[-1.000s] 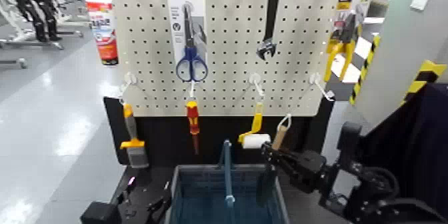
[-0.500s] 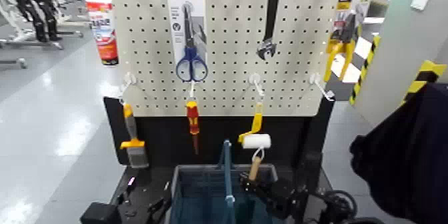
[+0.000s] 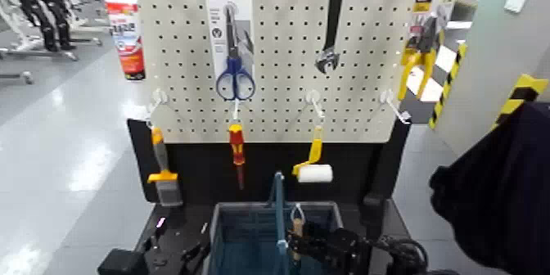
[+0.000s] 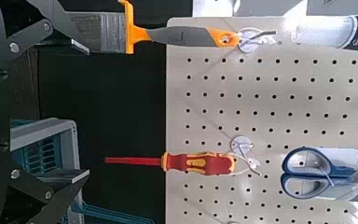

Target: Put the tool with the wooden handle into the crate.

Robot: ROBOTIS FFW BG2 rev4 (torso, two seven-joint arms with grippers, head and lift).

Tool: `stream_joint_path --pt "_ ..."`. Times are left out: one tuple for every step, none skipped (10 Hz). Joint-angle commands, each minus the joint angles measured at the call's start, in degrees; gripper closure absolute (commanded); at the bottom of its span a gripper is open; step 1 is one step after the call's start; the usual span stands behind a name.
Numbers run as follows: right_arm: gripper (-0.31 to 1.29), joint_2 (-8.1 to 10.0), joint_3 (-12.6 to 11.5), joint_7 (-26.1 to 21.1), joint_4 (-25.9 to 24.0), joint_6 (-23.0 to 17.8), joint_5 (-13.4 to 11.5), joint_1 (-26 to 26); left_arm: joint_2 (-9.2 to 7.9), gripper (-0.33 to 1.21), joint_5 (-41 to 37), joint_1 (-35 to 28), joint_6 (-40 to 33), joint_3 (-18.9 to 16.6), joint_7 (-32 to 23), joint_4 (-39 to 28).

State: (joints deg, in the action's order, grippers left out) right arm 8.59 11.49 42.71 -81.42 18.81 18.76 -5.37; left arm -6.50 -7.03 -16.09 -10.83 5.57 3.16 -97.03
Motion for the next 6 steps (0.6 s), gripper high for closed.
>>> stream_joint_path --pt "0.11 0.11 -0.77 0.0 -1.1 0.0 -0.74 0.01 0.09 0.36 0.0 -0.09 -0.06 -0.04 0.0 0.0" --pt "0.11 0.11 -1.73 0.0 -2.6 0.79 -1.53 0.18 0.09 0.36 0.0 -0.09 -0.06 -0.12 0.0 0.0" --pt "0.11 0.11 -2.96 -0.35 -4.62 1.85 -2.59 0.62 0.09 0.36 0.0 -0.09 -0.06 -0.12 0.0 0.0" --pt "0.11 0.2 -4.19 -0.61 -6.64 2.2 -3.29 1.15 0.09 0.36 0.0 -0.09 0.02 -0.12 0.0 0.0" --pt "0.11 0.11 -5.69 -0.88 -8.58 2.64 -4.08 1.94 0.09 0.36 0.0 -0.09 0.02 -0.12 0.0 0.0" --pt "0.11 0.02 -7.18 -1.49 -11.04 2.64 -5.13 3.0 0.09 0.36 0.0 -0.09 0.02 -0.12 0.0 0.0"
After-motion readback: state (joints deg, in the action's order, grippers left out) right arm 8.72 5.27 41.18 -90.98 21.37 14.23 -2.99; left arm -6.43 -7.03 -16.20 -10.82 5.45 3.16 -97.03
